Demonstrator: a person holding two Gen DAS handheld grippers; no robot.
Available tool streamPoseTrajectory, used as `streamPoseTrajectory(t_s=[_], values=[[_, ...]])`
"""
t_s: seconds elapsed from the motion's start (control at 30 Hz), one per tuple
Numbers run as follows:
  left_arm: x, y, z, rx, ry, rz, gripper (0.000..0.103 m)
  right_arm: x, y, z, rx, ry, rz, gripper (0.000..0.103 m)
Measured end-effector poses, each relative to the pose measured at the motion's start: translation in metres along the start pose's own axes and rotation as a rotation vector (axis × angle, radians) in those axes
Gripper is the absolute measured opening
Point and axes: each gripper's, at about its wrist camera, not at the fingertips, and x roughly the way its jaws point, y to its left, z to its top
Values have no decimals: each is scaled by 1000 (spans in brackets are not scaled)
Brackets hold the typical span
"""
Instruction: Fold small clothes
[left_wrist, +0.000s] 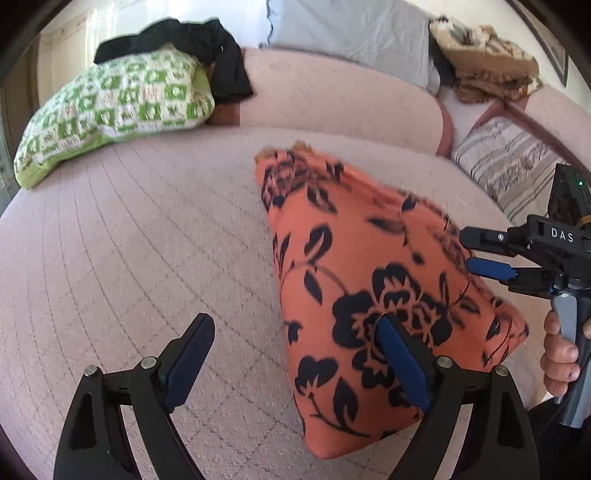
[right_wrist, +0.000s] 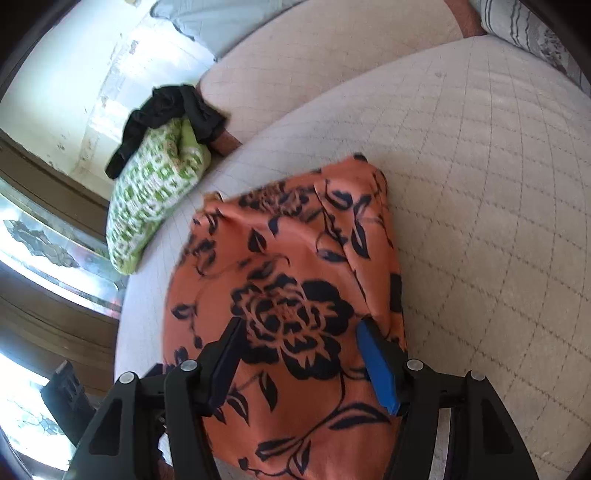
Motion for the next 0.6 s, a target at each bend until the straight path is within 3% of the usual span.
streamPoseTrajectory(t_s=[0.1,0.2,0.3,0.37,0.47,0.6], values=[[-10,-4,4,17,-60,-22,90,-12,2,11,-12,-92,39,66],[-9,-10,3,43,-52,-31,90,-14,-2,22,12,-139,67,66],[8,-15,0,66,21,-18,90,-1,-4,30,27,-117,49,66],[18,-16,-3,64,65,-23,90,17,-5,35,20,-53,23,67],[20,-13,-2,41,78,-41,90,37,-6,40,3,9,-36,67],[14,-12,-1,30,46,-34,90,30,-3,49,28,-4,-9,68]])
